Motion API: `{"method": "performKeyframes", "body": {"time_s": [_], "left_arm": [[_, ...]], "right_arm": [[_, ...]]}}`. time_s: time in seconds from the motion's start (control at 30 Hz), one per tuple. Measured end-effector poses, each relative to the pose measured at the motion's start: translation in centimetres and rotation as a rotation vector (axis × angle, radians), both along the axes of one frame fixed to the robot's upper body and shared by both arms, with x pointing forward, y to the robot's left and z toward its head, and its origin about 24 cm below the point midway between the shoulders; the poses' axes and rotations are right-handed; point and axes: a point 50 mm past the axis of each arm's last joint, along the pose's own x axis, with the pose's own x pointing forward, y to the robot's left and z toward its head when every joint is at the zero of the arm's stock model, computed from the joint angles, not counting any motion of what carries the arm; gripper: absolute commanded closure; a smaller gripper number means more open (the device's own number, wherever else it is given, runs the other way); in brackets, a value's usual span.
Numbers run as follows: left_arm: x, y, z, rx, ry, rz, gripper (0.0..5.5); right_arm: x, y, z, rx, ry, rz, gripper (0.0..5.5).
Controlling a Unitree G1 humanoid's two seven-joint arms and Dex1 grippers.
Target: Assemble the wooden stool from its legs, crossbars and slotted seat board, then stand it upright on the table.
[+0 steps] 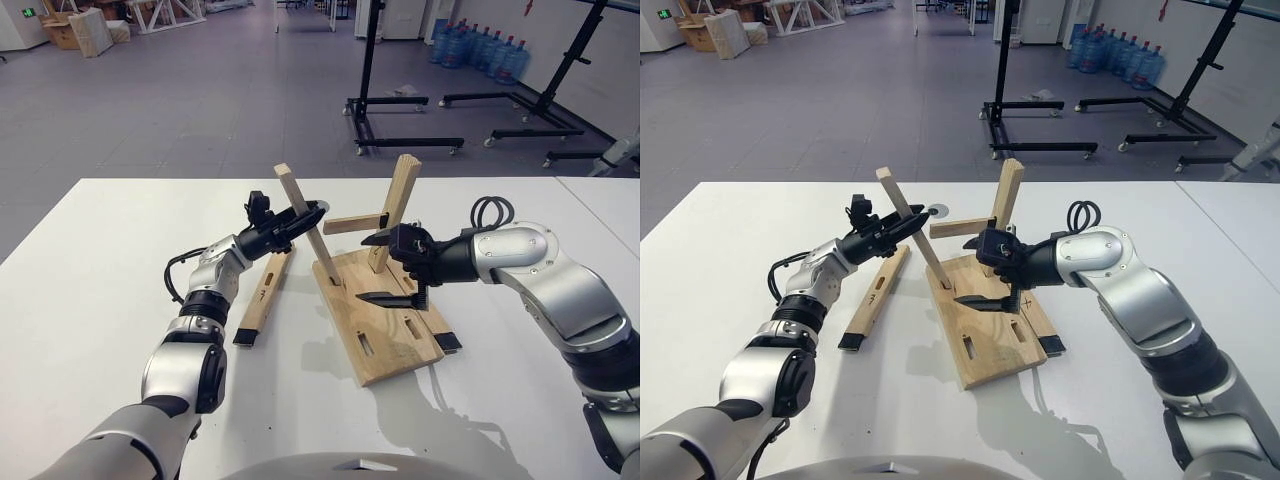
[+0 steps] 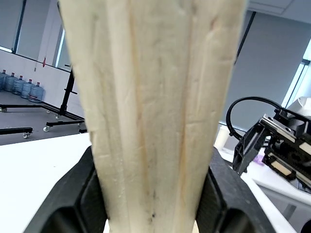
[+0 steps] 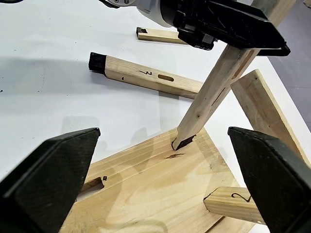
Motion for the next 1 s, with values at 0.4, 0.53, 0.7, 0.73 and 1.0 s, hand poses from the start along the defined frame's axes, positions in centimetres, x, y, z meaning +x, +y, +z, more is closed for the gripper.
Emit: {"method": "performKeyframes", "body": {"time_s": [0.4,0.53,0.7,0.73,1.0], "left_arm": [[-0.1,0.1,0.6,0.091,-0.073,-0.034,3.48],[-0.2,0.4,0.5,0.098,-0.078,-0.036,3.48],[-0.3,0.5,0.5,0.115,-0.077,-0.048,3.48],[-0.3,0.5,0.5,0.12,-0.079,-0.053,3.48],[-0.1,-0.5,1.0,0.176,-0.07,-0.073,3.48]], "right_arm": [[0.0,0.2,0.0,0.009,-0.006,-0.004,0.65],[0.0,0.2,0.0,0.01,-0.006,-0.004,0.65],[0.0,0.2,0.0,0.01,-0.006,-0.004,0.65],[0.0,0.2,0.0,0.01,-0.007,-0.005,0.65],[0.0,0.4,-0.1,0.018,-0.009,-0.005,0.65]]}}
